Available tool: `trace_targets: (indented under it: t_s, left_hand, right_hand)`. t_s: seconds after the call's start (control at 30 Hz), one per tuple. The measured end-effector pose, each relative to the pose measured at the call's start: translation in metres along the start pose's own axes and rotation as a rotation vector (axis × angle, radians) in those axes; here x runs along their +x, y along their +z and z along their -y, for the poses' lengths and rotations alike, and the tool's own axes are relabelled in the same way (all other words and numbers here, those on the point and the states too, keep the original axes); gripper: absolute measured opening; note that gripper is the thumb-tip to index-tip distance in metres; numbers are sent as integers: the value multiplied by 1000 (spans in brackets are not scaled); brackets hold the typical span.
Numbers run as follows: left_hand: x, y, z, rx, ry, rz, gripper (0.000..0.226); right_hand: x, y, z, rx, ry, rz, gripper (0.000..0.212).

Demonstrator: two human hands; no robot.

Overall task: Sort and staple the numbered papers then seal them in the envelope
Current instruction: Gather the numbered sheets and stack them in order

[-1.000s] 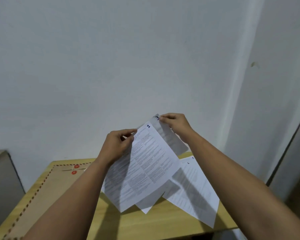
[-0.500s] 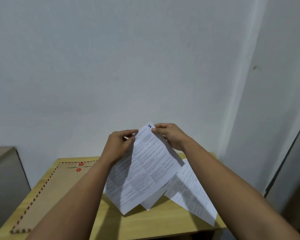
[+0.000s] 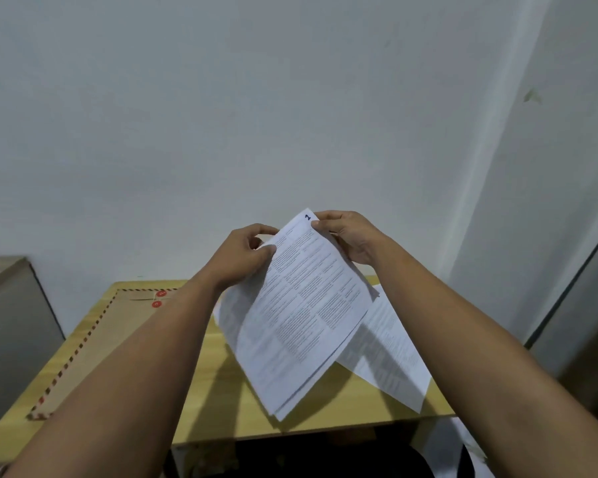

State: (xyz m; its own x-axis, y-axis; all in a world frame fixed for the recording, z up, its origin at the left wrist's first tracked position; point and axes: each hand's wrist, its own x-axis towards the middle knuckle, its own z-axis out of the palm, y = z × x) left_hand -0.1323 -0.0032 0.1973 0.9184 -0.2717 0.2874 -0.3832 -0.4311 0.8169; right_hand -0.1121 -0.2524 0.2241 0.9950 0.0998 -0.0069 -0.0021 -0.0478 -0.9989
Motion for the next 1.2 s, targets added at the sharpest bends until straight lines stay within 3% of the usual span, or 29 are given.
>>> trace_targets:
  t_s: [0.2,0.53,0.87,1.2]
  left_hand:
    - [1,14,28,76,-112,23,29]
    - [-18,52,119,116,-299,174,40]
    - [12,77,158,122,-307,131,43]
    - [33,79,187,82,-297,66,38]
  right_hand:
    - [-3,-23,-40,-316,91,50,51]
    - [4,-5,-159,-326,243,18,42]
    - [48,-80,-191,-816,297,-145,35]
    - [129,-62,-205,-866,256,-127,55]
